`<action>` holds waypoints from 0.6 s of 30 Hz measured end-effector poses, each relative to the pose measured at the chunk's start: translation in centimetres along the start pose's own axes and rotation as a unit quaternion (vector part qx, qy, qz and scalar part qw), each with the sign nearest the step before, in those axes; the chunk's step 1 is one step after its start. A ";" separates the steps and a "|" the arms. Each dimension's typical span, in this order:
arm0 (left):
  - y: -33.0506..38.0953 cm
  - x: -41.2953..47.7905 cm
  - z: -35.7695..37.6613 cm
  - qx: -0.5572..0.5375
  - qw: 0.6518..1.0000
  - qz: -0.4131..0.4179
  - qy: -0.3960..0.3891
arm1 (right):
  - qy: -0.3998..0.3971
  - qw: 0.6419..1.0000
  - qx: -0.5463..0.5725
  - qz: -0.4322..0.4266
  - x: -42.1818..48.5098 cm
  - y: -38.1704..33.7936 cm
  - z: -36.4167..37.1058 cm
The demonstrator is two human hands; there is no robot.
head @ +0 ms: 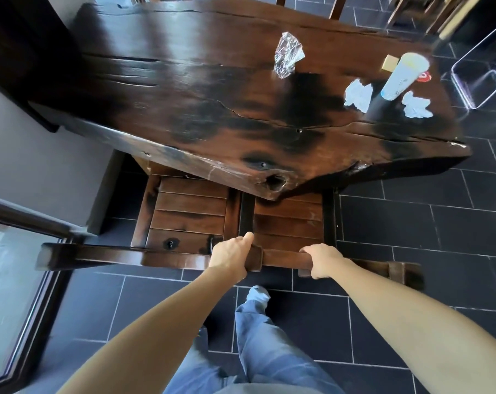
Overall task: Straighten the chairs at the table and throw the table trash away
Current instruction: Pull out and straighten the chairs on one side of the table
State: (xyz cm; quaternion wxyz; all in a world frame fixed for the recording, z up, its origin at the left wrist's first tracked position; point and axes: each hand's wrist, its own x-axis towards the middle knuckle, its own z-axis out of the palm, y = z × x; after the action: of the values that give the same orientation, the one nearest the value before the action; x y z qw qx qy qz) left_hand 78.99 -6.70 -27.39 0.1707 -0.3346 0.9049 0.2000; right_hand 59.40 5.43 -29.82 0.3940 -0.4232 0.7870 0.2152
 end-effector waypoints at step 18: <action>-0.6 -2.1 1.2 0.078 0.989 0.130 0.003 | 0.017 0.999 -0.021 0.019 -2.1 -0.4 2.3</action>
State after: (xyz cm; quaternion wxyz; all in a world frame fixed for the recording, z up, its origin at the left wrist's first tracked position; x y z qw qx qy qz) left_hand 81.08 -5.41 -27.63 0.1660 -0.2007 0.9540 0.1487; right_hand 61.45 7.83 -29.54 0.3676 -0.4202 0.7967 0.2315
